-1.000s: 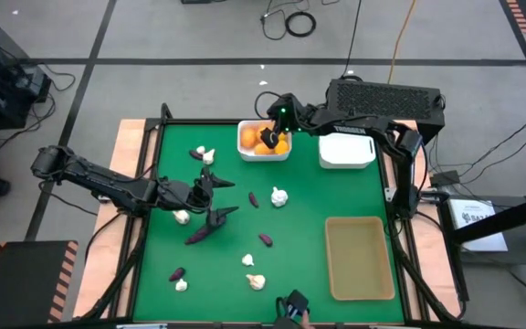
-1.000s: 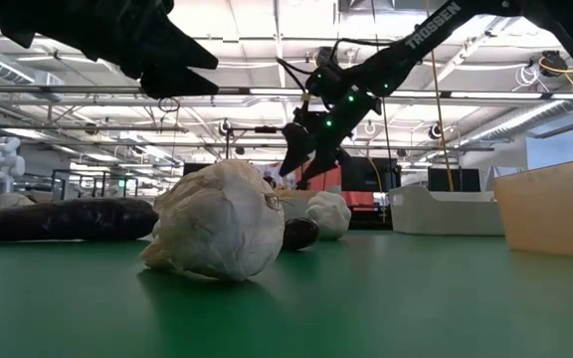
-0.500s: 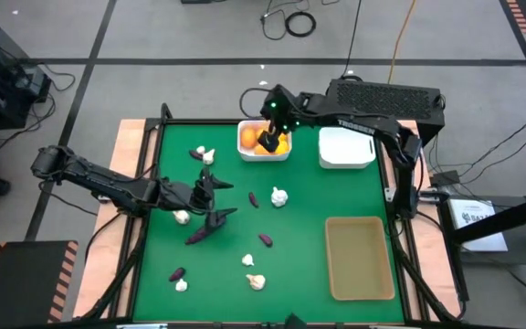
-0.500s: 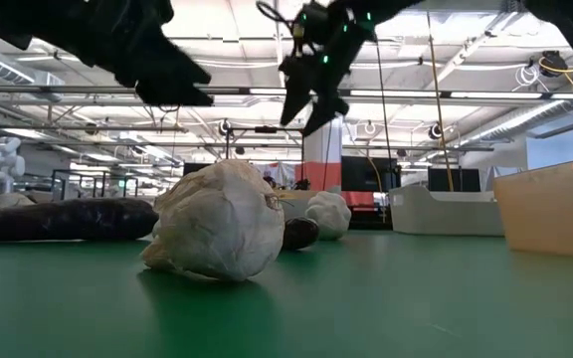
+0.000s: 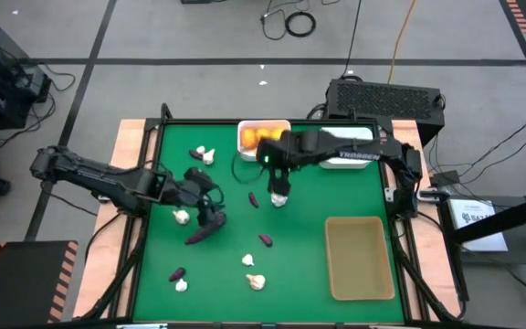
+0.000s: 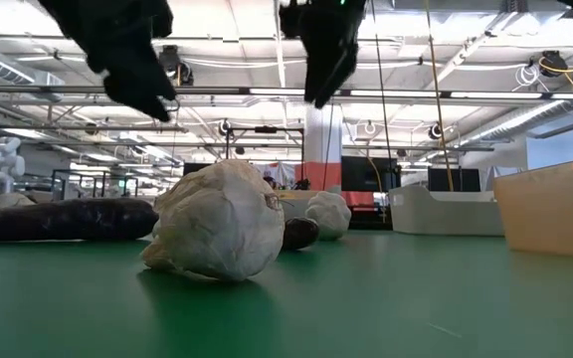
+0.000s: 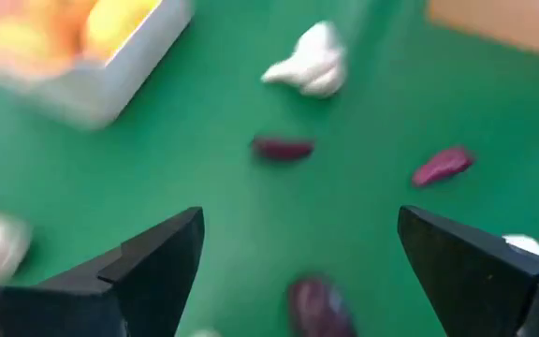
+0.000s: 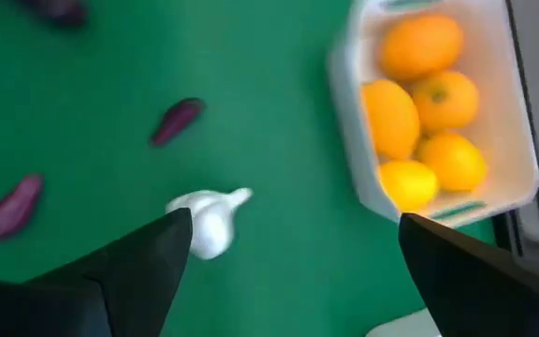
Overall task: Sort produce into baskets
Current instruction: Put the garlic into the right white bin
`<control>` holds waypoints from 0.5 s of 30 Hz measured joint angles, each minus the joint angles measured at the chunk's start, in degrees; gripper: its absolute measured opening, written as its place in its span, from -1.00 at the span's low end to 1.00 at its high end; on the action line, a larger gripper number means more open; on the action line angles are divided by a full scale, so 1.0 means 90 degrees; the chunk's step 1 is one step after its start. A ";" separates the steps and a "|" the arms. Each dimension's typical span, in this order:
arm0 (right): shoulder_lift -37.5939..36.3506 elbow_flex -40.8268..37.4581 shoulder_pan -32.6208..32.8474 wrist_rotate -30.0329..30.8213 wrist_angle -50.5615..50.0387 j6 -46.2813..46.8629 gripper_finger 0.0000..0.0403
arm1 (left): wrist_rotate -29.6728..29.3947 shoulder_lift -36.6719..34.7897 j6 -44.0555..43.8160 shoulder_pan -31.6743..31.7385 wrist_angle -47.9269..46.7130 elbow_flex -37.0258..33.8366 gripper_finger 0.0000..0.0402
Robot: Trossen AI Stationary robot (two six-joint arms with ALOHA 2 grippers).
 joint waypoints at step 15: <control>-0.2510 -0.3261 0.1845 0.1210 0.1548 0.1132 0.71 | 0.1304 0.0002 -0.3673 0.0135 -0.4401 0.1028 0.81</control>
